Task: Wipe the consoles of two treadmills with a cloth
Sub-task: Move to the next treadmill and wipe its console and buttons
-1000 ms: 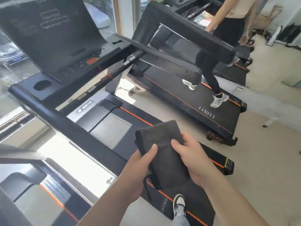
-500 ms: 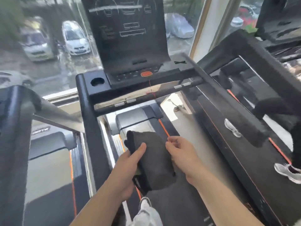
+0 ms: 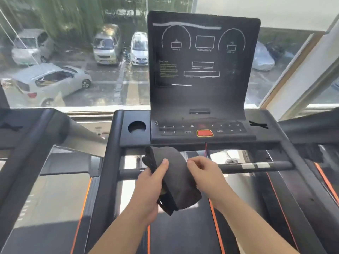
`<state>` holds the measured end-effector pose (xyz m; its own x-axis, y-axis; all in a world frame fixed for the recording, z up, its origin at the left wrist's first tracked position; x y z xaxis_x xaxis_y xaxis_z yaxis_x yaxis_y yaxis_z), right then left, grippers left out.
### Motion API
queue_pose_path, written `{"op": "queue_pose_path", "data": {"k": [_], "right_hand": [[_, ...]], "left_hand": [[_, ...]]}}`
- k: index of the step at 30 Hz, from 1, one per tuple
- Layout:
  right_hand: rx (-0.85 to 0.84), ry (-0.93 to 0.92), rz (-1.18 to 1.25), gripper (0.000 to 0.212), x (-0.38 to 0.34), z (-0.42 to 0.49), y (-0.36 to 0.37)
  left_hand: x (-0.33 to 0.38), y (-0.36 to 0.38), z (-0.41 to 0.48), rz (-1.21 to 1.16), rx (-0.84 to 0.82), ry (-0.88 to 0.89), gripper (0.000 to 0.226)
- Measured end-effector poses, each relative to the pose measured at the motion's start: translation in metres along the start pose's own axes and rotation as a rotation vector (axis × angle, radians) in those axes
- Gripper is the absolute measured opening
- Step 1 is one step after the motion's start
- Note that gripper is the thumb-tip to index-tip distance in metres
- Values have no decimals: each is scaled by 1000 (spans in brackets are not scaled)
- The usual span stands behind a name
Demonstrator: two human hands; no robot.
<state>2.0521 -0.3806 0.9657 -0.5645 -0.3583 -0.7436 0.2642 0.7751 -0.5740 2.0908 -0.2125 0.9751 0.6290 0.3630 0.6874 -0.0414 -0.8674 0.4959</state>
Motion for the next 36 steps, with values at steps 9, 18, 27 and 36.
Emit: {"op": "queue_pose_path", "data": {"k": [9, 18, 27, 36], "right_hand": [[-92, -231, -80, 22, -94, 131, -29], [-200, -399, -93, 23, -157, 254, -87], [204, -916, -118, 15, -255, 307, -147], [482, -988, -718, 49, -352, 367, -173]], "left_hand": [[64, 54, 89, -18, 139, 140, 25], [111, 138, 174, -174, 314, 265, 33], [175, 166, 225, -249, 376, 395, 35], [329, 199, 221, 342, 311, 948, 28]]}}
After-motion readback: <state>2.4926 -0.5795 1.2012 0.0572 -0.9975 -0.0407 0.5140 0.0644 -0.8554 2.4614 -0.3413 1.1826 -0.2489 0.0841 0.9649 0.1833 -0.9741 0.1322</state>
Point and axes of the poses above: each hand's wrist, its own z-axis towards the middle knuckle, its own y-axis out of the palm, x = y × z, the point moved 5 cm from there along z, towards the middle knuckle, and after that the axes turned 14 degrees about -z, right-handed, at the moved point
